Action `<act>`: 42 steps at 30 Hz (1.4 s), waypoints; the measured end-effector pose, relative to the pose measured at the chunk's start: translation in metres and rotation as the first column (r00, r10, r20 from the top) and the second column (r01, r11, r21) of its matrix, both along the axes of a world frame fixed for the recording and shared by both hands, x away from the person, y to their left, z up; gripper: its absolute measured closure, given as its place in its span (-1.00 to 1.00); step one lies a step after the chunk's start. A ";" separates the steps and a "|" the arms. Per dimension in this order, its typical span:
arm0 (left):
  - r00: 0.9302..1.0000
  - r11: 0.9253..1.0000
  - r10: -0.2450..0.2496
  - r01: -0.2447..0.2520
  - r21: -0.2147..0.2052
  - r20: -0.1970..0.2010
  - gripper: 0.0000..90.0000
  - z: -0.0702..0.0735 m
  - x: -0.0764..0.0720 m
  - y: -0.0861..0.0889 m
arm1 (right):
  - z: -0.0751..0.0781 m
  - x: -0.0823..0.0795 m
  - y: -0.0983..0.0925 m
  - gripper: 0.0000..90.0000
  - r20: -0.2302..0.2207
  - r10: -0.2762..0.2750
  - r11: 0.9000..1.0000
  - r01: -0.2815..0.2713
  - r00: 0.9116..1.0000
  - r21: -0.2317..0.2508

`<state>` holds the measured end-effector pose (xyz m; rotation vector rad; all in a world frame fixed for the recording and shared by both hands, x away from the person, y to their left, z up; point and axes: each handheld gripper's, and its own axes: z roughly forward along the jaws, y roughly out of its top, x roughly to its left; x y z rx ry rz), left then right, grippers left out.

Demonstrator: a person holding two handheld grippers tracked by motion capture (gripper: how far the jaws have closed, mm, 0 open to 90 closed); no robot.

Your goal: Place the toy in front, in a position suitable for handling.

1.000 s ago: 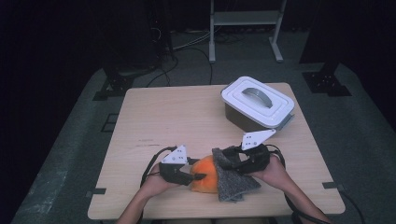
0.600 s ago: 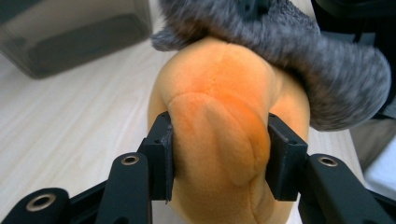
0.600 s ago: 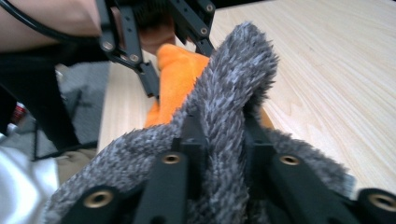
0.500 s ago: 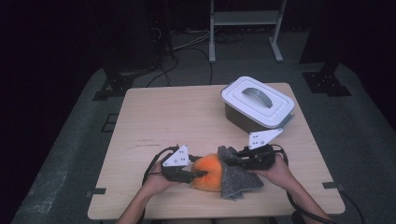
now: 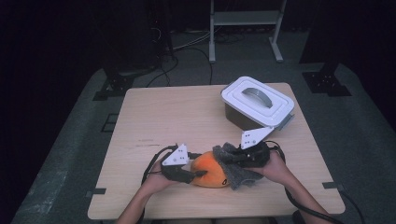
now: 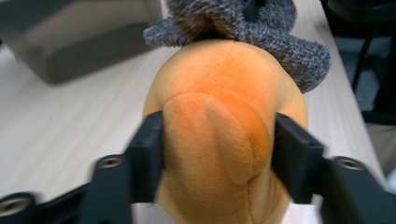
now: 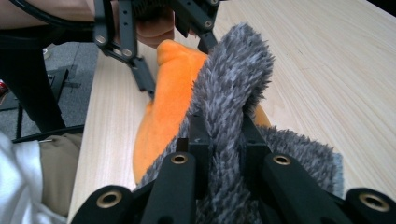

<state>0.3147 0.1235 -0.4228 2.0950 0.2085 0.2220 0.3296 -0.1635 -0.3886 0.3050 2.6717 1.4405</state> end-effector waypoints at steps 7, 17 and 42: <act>0.990 0.999 -0.007 0.000 -0.048 -0.144 -0.27 -0.003 0.010 0.003 | -0.008 -0.001 0.001 0.76 0.006 0.011 1.000 -0.011 1.000 0.015; 0.983 0.991 0.117 -0.125 -0.050 -0.138 0.18 -0.003 0.011 0.005 | -0.031 -0.004 -0.035 0.75 -0.057 -0.098 0.995 0.097 0.994 -0.023; 0.988 0.991 0.094 -0.104 -0.079 -0.126 0.11 -0.009 0.001 0.006 | -0.024 -0.004 -0.028 0.74 -0.061 -0.080 0.994 0.084 0.995 0.063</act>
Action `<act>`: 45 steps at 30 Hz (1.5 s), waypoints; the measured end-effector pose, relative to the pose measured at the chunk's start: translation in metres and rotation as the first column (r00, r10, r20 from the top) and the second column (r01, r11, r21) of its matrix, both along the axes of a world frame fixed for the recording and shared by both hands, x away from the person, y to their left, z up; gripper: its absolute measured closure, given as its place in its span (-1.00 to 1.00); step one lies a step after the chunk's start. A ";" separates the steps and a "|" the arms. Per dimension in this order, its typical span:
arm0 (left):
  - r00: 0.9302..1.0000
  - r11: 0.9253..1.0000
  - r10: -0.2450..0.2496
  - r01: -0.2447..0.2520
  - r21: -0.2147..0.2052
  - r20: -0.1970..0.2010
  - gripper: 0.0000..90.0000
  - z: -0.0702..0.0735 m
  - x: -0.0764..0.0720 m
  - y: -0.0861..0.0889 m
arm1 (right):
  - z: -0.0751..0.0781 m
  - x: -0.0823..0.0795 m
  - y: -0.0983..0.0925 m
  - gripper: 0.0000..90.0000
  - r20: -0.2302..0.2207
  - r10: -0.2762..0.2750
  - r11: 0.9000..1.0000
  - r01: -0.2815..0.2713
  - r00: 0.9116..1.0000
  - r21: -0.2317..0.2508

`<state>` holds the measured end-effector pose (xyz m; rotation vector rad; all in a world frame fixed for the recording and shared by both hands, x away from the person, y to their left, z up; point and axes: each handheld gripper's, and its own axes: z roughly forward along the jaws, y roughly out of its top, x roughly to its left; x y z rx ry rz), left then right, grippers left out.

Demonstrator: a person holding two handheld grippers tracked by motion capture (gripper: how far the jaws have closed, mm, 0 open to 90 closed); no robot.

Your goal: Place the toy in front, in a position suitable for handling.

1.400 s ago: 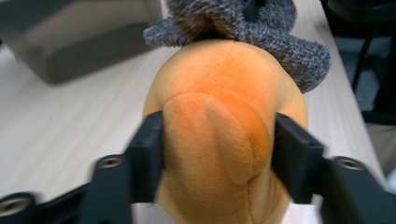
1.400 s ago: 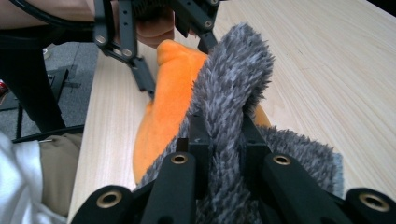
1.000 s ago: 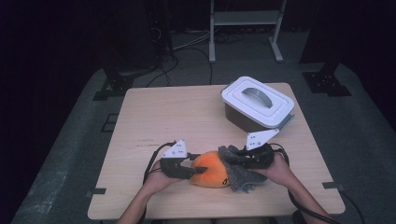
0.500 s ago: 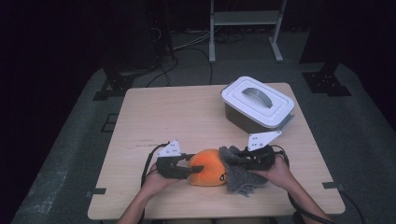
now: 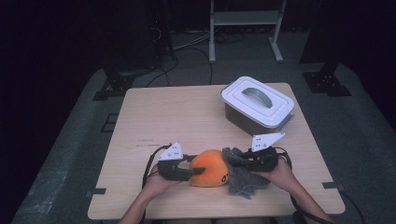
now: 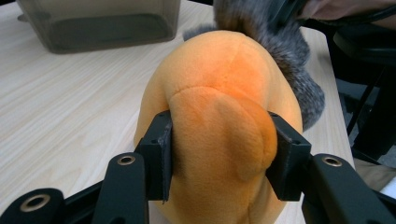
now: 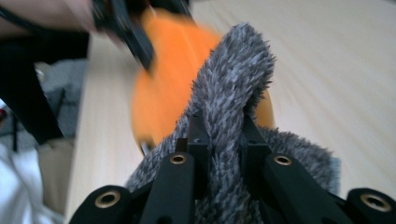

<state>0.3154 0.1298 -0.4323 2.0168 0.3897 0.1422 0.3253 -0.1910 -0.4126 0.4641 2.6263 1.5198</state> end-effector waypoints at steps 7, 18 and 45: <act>1.000 1.000 0.008 -0.008 0.014 -0.005 0.10 0.000 0.000 0.004 | 0.009 0.000 0.017 0.74 0.037 0.039 0.999 -0.039 0.999 0.001; 0.998 0.999 -0.010 0.006 0.053 0.066 0.11 0.006 -0.006 -0.007 | -0.006 -0.001 -0.008 0.74 -0.026 -0.021 1.000 0.020 0.999 -0.023; 0.976 0.991 -0.031 0.002 0.137 0.215 0.10 0.014 -0.017 -0.023 | 0.035 -0.001 0.038 0.74 0.086 0.103 0.994 -0.100 0.991 -0.039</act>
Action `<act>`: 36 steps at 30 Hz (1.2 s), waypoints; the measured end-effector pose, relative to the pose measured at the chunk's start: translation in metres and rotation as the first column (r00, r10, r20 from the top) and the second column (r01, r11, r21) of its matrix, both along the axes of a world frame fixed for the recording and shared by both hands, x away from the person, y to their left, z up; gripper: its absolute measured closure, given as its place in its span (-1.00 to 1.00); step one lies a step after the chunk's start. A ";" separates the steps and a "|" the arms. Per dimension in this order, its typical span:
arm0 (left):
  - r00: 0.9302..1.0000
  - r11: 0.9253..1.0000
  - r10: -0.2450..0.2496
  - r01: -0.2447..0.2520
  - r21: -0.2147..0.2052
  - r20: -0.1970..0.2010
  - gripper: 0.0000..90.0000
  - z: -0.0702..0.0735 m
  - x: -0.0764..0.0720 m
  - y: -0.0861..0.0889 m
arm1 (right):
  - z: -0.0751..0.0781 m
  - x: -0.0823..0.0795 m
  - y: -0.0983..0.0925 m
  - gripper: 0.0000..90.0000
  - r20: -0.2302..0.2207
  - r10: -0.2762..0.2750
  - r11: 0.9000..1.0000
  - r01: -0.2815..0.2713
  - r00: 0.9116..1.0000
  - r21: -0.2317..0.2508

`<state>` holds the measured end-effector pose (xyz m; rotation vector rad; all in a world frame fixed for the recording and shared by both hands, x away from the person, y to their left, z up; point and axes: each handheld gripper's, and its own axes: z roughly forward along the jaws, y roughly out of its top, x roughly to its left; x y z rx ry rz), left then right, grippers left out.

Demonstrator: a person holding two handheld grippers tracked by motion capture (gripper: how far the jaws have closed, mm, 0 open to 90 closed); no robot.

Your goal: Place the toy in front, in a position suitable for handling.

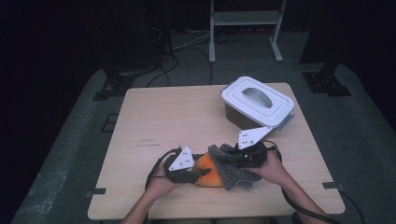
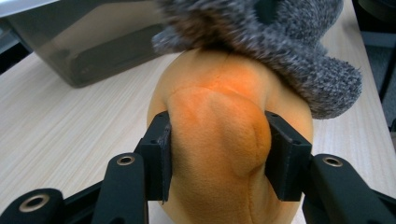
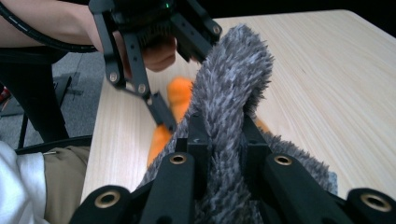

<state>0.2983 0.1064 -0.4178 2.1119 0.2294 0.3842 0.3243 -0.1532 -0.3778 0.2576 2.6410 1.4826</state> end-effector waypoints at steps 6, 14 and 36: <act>0.994 0.999 0.009 -0.014 -0.050 -0.105 -0.14 -0.003 0.009 0.008 | -0.007 0.000 -0.002 0.74 -0.003 -0.008 0.999 0.008 1.000 -0.040; 0.997 0.999 0.010 -0.013 -0.044 -0.077 0.11 0.002 0.008 -0.001 | 0.003 0.000 -0.006 0.74 0.008 -0.014 0.997 0.015 1.000 -0.071; 0.992 0.995 -0.090 0.086 -0.050 -0.084 0.03 -0.008 0.013 0.014 | -0.027 0.003 -0.037 0.74 -0.107 -0.070 0.995 0.062 0.992 -0.073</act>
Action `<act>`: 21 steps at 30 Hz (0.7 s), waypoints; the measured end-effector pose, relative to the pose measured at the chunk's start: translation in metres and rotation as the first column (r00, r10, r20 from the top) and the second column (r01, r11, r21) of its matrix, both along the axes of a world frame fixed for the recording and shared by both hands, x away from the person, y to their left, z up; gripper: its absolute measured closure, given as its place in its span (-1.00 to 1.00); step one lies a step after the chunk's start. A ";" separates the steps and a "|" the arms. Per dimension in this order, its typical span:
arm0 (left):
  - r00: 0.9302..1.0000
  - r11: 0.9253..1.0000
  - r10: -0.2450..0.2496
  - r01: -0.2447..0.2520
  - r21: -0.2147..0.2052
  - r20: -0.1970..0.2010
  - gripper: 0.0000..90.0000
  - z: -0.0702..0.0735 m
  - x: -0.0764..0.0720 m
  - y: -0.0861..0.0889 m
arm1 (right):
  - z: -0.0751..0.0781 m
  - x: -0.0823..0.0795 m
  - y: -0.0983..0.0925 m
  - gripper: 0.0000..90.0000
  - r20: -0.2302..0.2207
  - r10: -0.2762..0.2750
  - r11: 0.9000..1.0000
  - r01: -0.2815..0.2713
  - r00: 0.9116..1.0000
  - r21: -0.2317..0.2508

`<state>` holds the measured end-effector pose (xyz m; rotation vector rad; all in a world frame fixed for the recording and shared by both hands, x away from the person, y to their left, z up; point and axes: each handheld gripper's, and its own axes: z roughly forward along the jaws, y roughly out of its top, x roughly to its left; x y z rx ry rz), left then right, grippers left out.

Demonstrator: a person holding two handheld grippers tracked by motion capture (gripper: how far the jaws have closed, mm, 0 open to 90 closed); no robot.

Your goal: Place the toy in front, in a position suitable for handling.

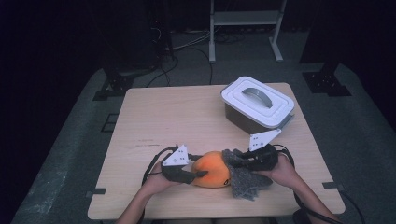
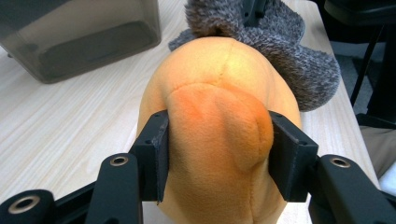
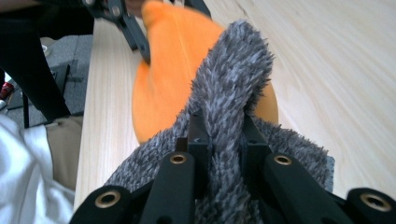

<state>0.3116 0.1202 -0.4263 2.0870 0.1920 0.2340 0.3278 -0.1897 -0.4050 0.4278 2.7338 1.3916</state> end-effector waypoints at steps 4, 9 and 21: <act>1.000 1.000 -0.012 0.012 -0.003 -0.005 0.03 -0.001 0.000 -0.002 | 0.000 0.001 -0.004 0.74 -0.014 -0.006 1.000 0.006 1.000 -0.001; 1.000 1.000 -0.018 0.017 -0.014 -0.019 0.01 -0.003 0.001 0.002 | 0.016 0.004 0.020 0.74 0.025 0.041 0.999 -0.042 0.999 0.030; 0.998 1.000 -0.002 0.002 -0.005 -0.068 -0.08 -0.003 0.004 0.011 | 0.003 0.003 0.018 0.73 -0.003 0.042 0.995 -0.041 0.999 0.088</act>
